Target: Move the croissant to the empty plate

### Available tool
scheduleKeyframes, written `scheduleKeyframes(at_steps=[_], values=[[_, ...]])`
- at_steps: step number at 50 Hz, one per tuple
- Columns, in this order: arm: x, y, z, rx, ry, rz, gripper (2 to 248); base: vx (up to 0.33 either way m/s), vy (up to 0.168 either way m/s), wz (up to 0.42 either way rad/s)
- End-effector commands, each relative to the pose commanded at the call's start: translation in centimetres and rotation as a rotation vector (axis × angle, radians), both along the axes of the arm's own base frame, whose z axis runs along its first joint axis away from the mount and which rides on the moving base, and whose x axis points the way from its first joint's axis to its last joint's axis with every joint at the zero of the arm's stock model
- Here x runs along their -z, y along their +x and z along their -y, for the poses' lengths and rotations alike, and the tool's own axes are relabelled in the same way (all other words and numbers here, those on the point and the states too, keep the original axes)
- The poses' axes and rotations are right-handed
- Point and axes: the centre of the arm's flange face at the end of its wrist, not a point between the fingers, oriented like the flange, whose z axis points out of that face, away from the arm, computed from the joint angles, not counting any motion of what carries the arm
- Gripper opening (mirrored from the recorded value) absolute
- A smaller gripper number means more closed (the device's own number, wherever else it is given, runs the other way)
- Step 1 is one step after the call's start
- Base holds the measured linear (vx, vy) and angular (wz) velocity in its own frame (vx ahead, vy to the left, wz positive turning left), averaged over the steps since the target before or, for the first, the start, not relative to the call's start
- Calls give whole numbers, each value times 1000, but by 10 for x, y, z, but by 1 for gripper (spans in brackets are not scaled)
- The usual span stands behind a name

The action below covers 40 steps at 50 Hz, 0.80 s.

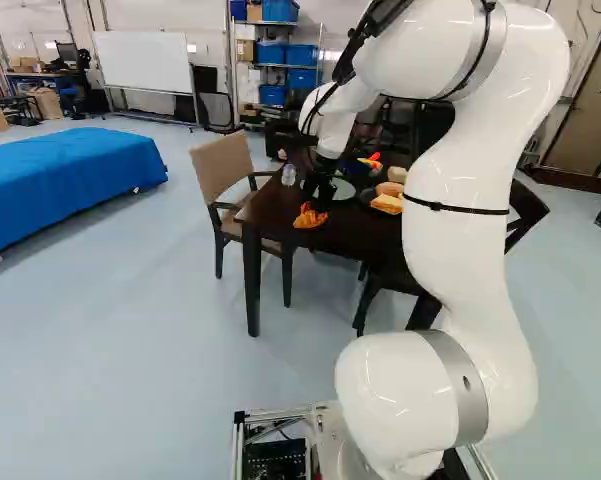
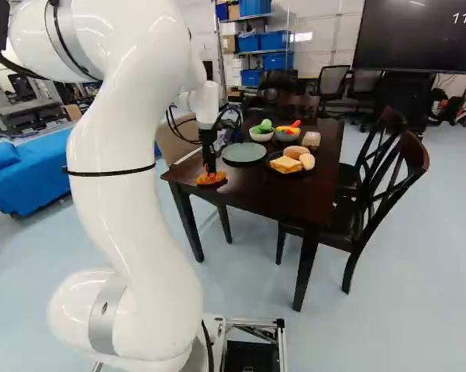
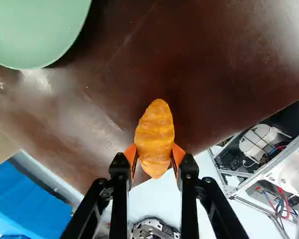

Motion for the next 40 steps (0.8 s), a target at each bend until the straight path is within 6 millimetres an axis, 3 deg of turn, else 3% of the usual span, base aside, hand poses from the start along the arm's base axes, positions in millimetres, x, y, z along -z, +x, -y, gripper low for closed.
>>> scheduleKeyframes(at_steps=[1, 5, 6, 26, 40], values=[[0, 0, 0, 0, 0, 0, 105, 0, 0, 0], [0, 0, 0, 0, 0, 0, 105, 0, 0, 0], [0, 0, 0, 0, 0, 0, 94, 0, 0, 0], [0, 0, 0, 0, 0, 0, 96, 0, 0, 0], [-17, -6, 0, 0, 0, 27, 96, 0, 0, 0]])
